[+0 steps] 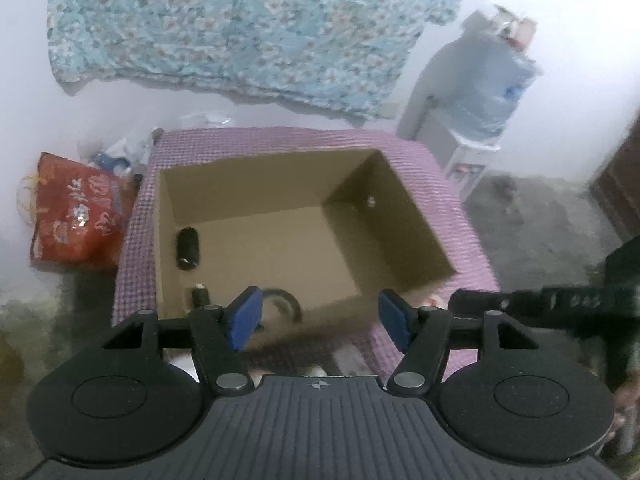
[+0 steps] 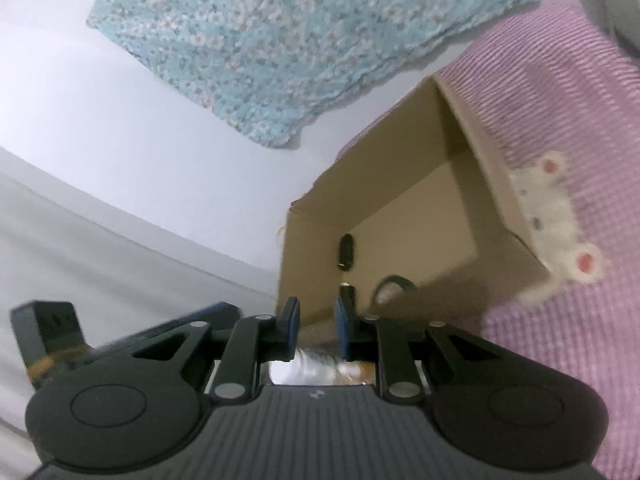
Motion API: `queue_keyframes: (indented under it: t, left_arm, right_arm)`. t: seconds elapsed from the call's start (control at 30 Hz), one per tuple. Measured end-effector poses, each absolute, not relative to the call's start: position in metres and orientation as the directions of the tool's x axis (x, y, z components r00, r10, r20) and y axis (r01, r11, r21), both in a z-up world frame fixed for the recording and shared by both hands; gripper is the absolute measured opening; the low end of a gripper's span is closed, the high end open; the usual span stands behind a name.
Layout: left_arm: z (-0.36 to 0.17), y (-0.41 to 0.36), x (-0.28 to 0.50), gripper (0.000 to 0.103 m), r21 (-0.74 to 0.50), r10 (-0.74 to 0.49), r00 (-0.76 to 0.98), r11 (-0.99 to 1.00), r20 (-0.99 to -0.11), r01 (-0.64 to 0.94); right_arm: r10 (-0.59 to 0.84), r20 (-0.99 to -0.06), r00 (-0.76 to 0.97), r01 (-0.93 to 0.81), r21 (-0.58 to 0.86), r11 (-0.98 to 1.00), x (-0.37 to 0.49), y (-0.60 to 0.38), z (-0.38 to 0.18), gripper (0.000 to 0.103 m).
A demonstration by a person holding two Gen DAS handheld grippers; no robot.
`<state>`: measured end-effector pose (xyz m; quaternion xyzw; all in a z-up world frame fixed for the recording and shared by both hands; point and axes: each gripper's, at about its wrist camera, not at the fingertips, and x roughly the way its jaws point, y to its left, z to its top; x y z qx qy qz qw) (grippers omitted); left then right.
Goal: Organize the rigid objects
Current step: 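Lift the right gripper out of the box toward the pink lid, then grasp the pink plastic lid by its rim with the right gripper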
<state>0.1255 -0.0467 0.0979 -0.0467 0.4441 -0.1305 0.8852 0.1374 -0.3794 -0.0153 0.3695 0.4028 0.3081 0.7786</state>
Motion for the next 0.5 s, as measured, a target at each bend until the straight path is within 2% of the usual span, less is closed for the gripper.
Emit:
queue_keyframes:
  t: [0.07, 0.13, 0.2, 0.37, 0.5]
  left_arm:
    - [0.095, -0.046, 0.115, 0.067, -0.209, -0.284, 0.566, 0.958, -0.774, 0.195]
    - [0.085, -0.046, 0.104, 0.067, -0.197, -0.271, 0.556, 0.962, -0.786, 0.190]
    - [0.068, -0.049, 0.094, 0.067, -0.168, -0.244, 0.530, 0.968, -0.812, 0.188]
    - [0.010, -0.057, 0.084, 0.067, -0.115, -0.185, 0.399, 0.975, -0.898, 0.193]
    - [-0.030, -0.062, 0.083, 0.067, -0.089, -0.158, 0.327, 0.972, -0.932, 0.216]
  right_arm:
    - [0.757, -0.422, 0.499, -0.180, 0.804, 0.567, 0.119, -0.383, -0.019, 0.022]
    - [0.742, -0.453, 0.495, -0.171, 0.786, 0.594, 0.104, -0.378, -0.024, 0.028]
    - [0.733, -0.491, 0.472, -0.165, 0.767, 0.620, 0.096, -0.369, -0.031, 0.042]
    - [0.671, -0.608, 0.424, -0.169, 0.675, 0.718, 0.092, -0.338, -0.052, 0.043]
    - [0.664, -0.654, 0.362, -0.178, 0.650, 0.739, 0.090, -0.310, -0.070, 0.043]
